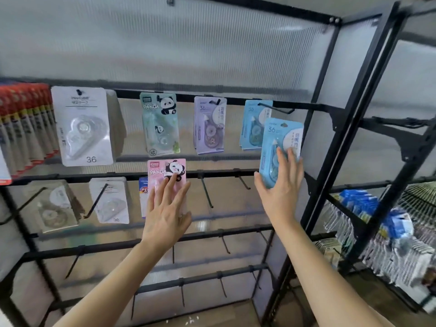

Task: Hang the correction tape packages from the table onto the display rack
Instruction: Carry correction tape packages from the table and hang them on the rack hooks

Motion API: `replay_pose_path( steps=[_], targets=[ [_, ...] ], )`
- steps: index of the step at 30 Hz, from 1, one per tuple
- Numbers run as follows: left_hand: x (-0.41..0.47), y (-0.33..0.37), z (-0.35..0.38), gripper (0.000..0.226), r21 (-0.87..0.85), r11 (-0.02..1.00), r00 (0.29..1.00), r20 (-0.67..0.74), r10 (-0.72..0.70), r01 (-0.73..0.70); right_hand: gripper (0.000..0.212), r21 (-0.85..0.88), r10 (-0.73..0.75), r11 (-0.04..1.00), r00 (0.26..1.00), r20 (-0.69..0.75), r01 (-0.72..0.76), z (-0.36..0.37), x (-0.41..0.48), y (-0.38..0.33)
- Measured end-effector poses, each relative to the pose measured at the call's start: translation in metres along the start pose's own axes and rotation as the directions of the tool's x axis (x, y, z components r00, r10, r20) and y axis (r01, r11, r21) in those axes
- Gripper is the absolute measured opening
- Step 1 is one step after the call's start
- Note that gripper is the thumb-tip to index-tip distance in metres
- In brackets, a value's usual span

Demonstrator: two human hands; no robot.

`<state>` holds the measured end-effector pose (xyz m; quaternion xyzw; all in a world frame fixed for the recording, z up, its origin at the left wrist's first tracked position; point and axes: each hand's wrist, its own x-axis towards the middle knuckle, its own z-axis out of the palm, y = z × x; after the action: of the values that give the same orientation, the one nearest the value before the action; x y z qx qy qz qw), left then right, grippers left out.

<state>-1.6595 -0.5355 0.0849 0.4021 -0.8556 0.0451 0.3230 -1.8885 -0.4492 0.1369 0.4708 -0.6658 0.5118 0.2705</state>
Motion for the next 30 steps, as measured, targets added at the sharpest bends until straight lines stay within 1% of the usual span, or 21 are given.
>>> replay_pose_path(
  steps=[4, 8, 12, 18, 23, 26, 30],
  targets=[
    [0.010, 0.001, 0.003, 0.075, -0.006, 1.000, 0.998, 0.055, -0.019, 0.019, 0.068, -0.013, 0.009, 1.000, 0.999, -0.031, -0.010, -0.006, 0.022, 0.010],
    [0.019, 0.003, 0.002, 0.075, -0.046, 0.999, 1.000, 0.030, 0.006, -0.005, 0.067, -0.032, -0.016, 0.999, 1.000, -0.005, 0.016, -0.006, 0.035, 0.014],
    [0.022, 0.003, 0.002, 0.074, -0.042, 0.999, 1.000, 0.016, 0.009, -0.009, 0.066, -0.045, -0.042, 0.998, 0.999, 0.007, 0.043, -0.004, 0.042, 0.021],
    [0.023, -0.007, 0.003, 0.074, -0.046, 0.999, 1.000, 0.007, -0.003, 0.003, 0.073, -0.075, 0.000, 0.997, 0.985, 0.175, 0.013, 0.017, 0.054, 0.036],
    [0.024, -0.013, -0.003, 0.076, -0.028, 1.000, 0.999, -0.041, -0.010, 0.008, 0.079, -0.182, 0.020, 0.982, 0.943, 0.332, 0.043, 0.049, 0.090, 0.040],
    [0.023, -0.019, -0.006, 0.077, 0.015, 1.000, 0.996, -0.087, 0.021, -0.020, 0.081, -0.248, 0.024, 0.966, 0.924, 0.381, 0.078, 0.068, 0.108, 0.040],
    [0.019, -0.027, -0.010, 0.079, 0.019, 1.000, 0.993, -0.117, 0.023, -0.021, 0.083, -0.295, 0.078, 0.954, 0.904, 0.419, 0.054, 0.085, 0.121, 0.040]
  ],
)
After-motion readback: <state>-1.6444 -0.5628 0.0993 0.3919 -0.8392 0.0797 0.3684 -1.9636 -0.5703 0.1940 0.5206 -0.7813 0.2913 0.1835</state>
